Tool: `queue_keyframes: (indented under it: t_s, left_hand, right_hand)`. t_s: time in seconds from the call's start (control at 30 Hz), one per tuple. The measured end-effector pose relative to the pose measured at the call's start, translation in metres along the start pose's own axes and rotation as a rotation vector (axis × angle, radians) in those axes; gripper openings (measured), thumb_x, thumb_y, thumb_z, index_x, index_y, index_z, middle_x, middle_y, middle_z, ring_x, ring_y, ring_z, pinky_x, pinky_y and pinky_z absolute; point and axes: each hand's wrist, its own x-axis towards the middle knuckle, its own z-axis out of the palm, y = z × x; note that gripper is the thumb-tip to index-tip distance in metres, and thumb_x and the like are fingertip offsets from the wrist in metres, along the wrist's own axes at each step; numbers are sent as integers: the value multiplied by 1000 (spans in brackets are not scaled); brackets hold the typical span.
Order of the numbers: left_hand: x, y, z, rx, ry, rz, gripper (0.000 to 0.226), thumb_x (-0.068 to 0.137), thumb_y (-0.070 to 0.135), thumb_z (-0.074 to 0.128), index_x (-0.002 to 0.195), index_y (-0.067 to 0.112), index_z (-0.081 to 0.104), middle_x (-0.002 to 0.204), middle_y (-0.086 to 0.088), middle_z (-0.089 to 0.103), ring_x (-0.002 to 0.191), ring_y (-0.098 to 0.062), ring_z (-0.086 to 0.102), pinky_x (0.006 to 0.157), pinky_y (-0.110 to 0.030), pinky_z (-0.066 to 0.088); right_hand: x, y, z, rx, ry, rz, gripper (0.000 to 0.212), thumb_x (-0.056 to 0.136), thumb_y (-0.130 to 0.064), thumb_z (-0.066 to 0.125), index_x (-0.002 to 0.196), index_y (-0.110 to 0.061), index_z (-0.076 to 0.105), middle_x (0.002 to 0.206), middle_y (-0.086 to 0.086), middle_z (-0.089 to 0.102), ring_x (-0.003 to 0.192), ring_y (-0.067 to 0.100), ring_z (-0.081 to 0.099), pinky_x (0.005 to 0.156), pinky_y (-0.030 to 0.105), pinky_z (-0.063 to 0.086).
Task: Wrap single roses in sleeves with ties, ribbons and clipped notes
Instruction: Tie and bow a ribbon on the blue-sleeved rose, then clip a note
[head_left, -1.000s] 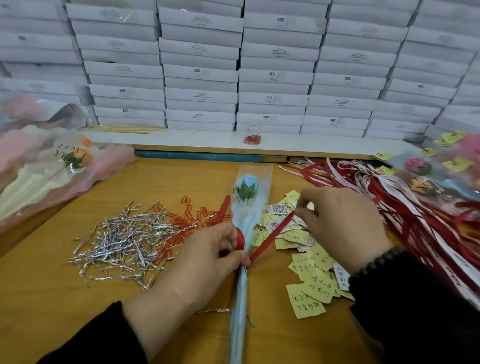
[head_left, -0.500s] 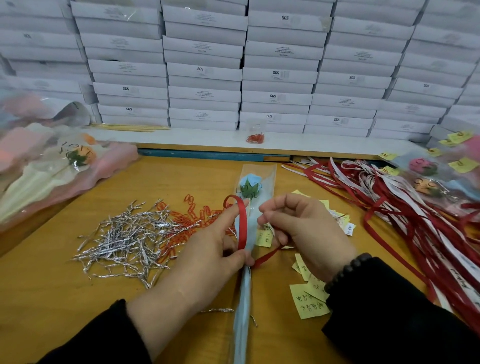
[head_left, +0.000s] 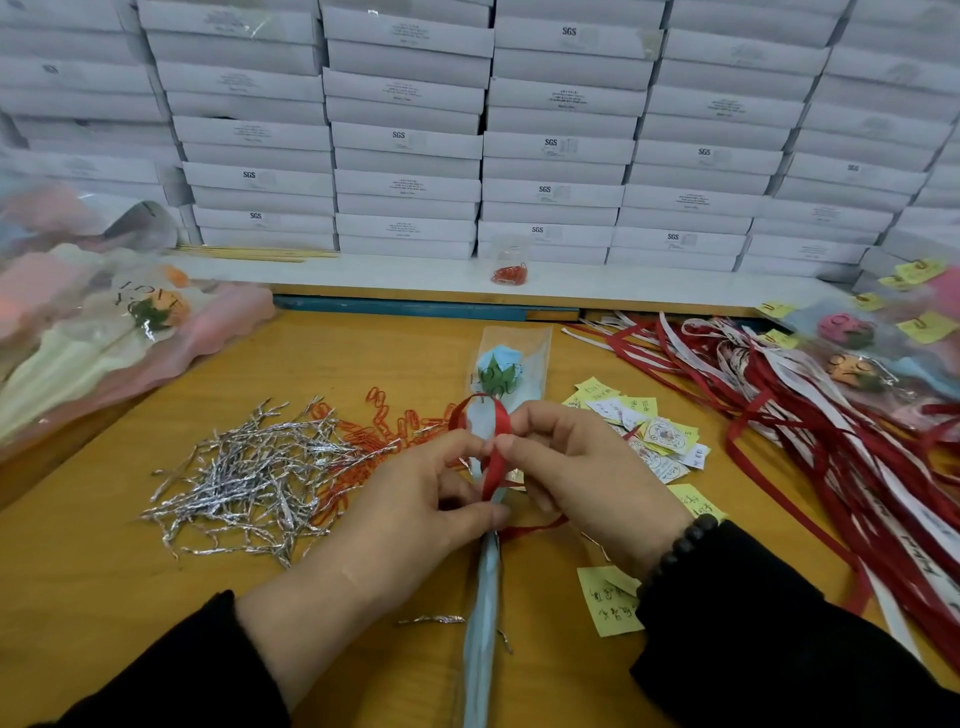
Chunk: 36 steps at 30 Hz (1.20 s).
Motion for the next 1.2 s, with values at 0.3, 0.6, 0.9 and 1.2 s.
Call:
queue_keyframes:
  t_s: [0.3,0.6,0.9,1.2]
  left_hand:
    - [0,-2,-1,-80,55,1,12,86,23,62,78,17,55,61,-7,66,61,-23,57,67,-47,50]
    - [0,1,-1,-187,31,-19,16,91,2,53,76,4,48,51,4,63,49,1,57,52,-12,44]
    - [-1,6,-1,-216,28,-28,17,91,-1,51,74,4,48,49,6,62,49,2,58,51,-9,43]
    - [-1,4,-1,-131,40,-28,18,90,3,54,73,7,50,50,7,61,51,0,57,55,-14,46]
  right_hand:
    - [0,4,0,-9,69,-2,9,91,-10,55,85,-3,56,64,7,56,35,0,40,39,12,33]
    - [-1,6,-15,-192,-136,-111,66,77,6,64,116,-42,42,92,-4,56,57,8,47,56,23,44]
    - [-1,12,-11,-701,-11,-295,41,84,-7,62,116,-33,59,95,-18,56,76,-13,46,69,8,33]
    - [-3,10,-6,-801,-24,-355,30,88,-10,57,113,-27,62,99,-14,53,91,1,49,81,24,43]
